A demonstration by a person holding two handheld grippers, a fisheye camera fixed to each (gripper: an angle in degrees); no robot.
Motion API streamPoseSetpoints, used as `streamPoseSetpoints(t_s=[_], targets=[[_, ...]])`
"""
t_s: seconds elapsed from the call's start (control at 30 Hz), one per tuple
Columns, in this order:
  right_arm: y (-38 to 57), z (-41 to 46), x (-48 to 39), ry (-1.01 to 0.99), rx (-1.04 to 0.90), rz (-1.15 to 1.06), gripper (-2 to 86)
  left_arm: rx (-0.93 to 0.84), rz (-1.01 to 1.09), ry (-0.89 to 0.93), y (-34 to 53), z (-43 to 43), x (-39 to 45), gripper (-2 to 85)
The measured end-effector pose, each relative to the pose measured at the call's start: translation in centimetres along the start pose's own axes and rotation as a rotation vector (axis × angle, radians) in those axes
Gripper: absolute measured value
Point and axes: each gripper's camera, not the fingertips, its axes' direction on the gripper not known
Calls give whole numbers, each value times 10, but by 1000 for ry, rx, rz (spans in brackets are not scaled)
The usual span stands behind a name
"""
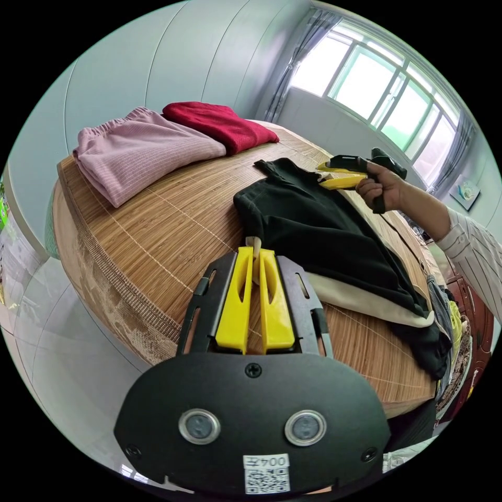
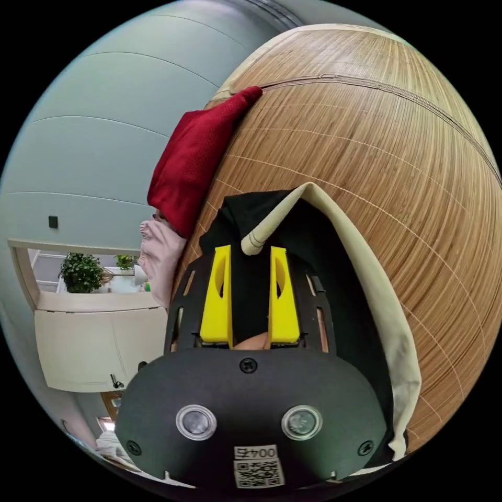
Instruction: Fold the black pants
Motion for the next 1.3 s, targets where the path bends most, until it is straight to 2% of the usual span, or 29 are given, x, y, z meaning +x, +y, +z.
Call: streamPoseSetpoints(t_s=[0.07, 0.13, 0.27, 0.4, 0.47, 0.53, 0.63, 0.73, 0.83, 1.0, 1.07, 1.13, 1.2, 1.3], targets=[[-6, -11, -8, 35, 59, -24, 38, 1, 4, -5, -3, 1, 0, 16], [-3, -52, -18, -82, 297, -75, 56, 1, 4, -6, -6, 2, -2, 17], [12, -82, -11, -180, 257, -75, 111, -3, 4, -4, -16, 4, -5, 16], [100, -121, -1, -259, 257, -189, 114, -16, 4, 5, -29, 7, -9, 16], [160, -130, -1, -216, 222, -288, 112, -29, -9, 19, -35, 8, -13, 15], [252, -130, -1, -22, 164, -409, 111, -54, -29, 44, -45, 8, -18, 15], [357, -125, 4, 166, 156, -502, 115, -114, -121, 144, -65, 6, -36, 17], [424, -119, 10, 308, 143, -578, 129, -165, -162, 185, -85, 5, -45, 21], [463, -113, 10, 494, 120, -695, 137, -172, -185, 185, -104, -3, -45, 23], [496, -111, 11, 720, 83, -815, 129, -105, -288, 334, -151, -31, -47, 25], [502, -111, 14, 743, 38, -836, 117, -78, -318, 406, -168, -40, -45, 25], [509, -114, 20, 723, -46, -852, 57, -52, -347, 465, -184, -48, -40, 26], [513, -126, 25, 738, -7, -833, 6, -14, -346, 526, -208, -57, -26, 26], [511, -163, 37, 646, 54, -736, -5, 28, -309, 546, -243, -65, 2, 26]])
